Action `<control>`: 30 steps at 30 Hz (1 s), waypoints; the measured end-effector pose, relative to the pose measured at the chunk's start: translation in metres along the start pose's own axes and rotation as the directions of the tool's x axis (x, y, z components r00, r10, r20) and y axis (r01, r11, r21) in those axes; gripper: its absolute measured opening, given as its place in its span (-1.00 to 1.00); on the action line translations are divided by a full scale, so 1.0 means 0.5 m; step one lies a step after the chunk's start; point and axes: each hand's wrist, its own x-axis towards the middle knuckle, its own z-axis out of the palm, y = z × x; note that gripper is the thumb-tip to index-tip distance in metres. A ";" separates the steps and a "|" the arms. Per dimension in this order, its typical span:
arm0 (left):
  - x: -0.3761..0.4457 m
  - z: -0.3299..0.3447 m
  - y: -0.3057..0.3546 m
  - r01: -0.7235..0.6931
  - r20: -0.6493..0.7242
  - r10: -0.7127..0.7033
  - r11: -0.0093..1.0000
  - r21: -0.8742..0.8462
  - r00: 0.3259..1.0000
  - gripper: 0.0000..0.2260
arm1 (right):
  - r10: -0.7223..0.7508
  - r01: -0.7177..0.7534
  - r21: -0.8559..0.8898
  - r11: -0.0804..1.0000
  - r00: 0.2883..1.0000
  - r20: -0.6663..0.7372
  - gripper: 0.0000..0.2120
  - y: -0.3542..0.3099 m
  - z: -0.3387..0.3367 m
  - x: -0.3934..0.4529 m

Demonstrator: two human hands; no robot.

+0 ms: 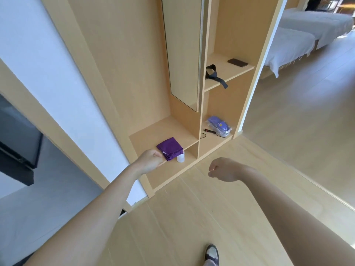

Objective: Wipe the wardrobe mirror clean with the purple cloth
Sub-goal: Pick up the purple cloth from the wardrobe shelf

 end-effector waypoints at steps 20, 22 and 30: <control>0.354 0.016 -0.103 0.418 -0.030 -0.421 0.906 -0.064 0.907 -0.52 | 0.046 -0.069 0.149 0.986 0.987 0.154 -0.56 0.080 -0.103 0.555; 0.398 0.020 -0.133 0.450 -0.016 -0.455 0.883 -0.132 0.890 -0.53 | 0.092 -0.113 0.120 0.986 0.981 0.173 -0.59 0.091 -0.106 0.611; 0.576 0.060 -0.144 0.608 0.153 -0.590 0.746 -0.273 0.793 -0.64 | 0.115 -0.135 0.089 0.987 0.972 0.204 -0.78 0.049 -0.178 0.798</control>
